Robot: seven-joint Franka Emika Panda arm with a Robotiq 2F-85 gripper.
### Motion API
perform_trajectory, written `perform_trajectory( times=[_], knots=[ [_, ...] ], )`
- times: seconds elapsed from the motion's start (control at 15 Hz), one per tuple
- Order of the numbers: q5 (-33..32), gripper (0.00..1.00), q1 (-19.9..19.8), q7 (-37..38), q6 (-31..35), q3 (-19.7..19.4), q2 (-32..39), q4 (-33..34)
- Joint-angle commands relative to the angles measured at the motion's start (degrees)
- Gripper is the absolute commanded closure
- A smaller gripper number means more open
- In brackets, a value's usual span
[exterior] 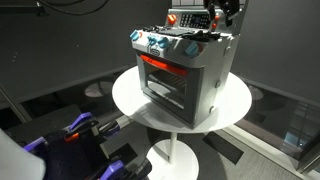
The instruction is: Press the top button on the right side of the stove
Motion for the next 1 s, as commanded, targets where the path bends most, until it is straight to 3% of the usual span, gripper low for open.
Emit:
perform_trajectory(
  times=[0.0, 0.53, 0.93],
  knots=[
    [0.2, 0.00, 1.0, 0.0, 0.6, -1.4, 1.9, 2.7],
    [-0.7, 0.00, 1.6, 0.7, -0.8, -2.4, 1.7, 2.9],
    [-1.0, 0.00, 1.4, -0.3, -5.8, -2.4, -2.2, 0.6]
  ],
)
